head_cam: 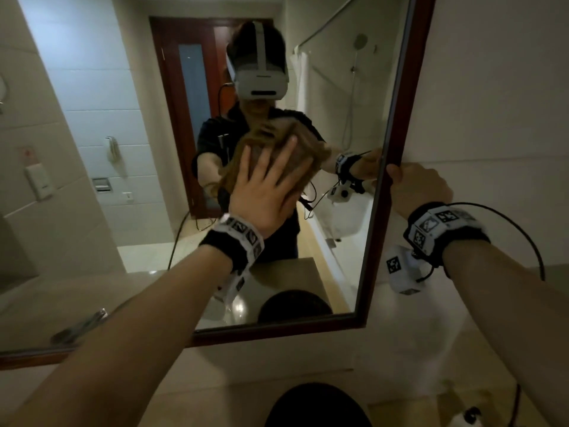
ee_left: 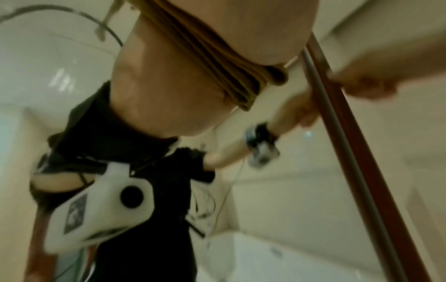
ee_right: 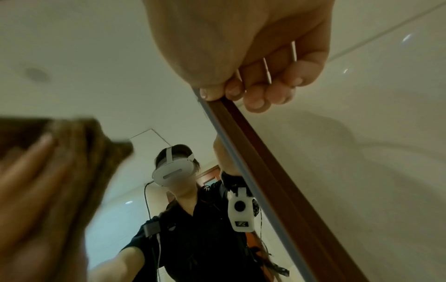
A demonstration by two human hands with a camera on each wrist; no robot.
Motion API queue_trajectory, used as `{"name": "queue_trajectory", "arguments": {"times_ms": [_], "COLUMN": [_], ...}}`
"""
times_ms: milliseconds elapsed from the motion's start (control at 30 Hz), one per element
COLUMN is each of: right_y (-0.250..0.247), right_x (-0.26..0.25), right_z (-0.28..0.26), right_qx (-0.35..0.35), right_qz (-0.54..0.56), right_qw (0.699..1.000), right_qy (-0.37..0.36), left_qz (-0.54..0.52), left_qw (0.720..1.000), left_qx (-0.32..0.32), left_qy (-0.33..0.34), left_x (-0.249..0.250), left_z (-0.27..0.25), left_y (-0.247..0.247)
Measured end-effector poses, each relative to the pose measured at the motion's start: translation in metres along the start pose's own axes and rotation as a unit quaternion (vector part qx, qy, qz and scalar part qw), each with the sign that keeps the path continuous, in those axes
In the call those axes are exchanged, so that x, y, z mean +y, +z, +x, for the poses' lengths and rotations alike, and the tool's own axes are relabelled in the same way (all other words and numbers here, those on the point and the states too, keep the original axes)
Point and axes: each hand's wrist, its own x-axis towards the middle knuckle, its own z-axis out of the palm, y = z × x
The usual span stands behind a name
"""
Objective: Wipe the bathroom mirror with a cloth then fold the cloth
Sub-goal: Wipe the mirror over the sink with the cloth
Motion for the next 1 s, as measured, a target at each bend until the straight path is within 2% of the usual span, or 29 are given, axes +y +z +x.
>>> {"name": "queue_trajectory", "arguments": {"times_ms": [67, 133, 233, 300, 400, 467, 667, 767, 867, 1000], "right_y": [-0.001, -0.002, -0.004, -0.005, -0.007, -0.007, -0.008, -0.006, -0.003, 0.0], "right_x": [-0.001, -0.002, -0.004, -0.005, -0.007, -0.008, -0.009, -0.008, -0.008, -0.005], "right_z": [-0.001, -0.002, -0.002, -0.004, -0.007, -0.008, -0.01, -0.01, -0.008, -0.005], "right_qx": [-0.004, -0.008, -0.011, -0.014, -0.021, -0.018, -0.012, -0.011, -0.014, -0.021], "right_qz": [0.003, 0.006, 0.003, 0.003, 0.011, 0.016, 0.026, 0.027, 0.027, 0.051], "right_qw": [1.0, 1.0, 1.0, 1.0, 1.0, 1.0, 0.999, 0.999, 0.999, 0.998], "right_qy": [0.005, 0.006, 0.013, 0.017, 0.017, 0.017, 0.017, 0.023, 0.03, 0.041], "left_qz": [0.009, 0.021, 0.019, 0.021, -0.001, -0.027, -0.022, -0.013, -0.005, -0.012], "left_qw": [0.995, 0.982, 0.964, 0.962, 0.969, 0.98, 0.999, 0.997, 0.997, 0.999], "left_qx": [-0.063, -0.14, -0.23, -0.242, -0.215, -0.182, -0.012, 0.031, 0.035, -0.002], "left_qy": [0.078, 0.127, 0.134, 0.125, 0.122, 0.078, -0.038, -0.071, -0.063, -0.047], "left_x": [0.015, 0.029, 0.044, 0.046, 0.04, 0.035, 0.006, -0.011, -0.013, 0.001], "left_z": [-0.043, -0.09, -0.135, -0.143, -0.131, -0.106, 0.035, 0.08, 0.068, -0.013], "left_y": [0.028, 0.055, 0.075, 0.076, 0.068, 0.053, -0.022, -0.041, -0.037, 0.003]}}
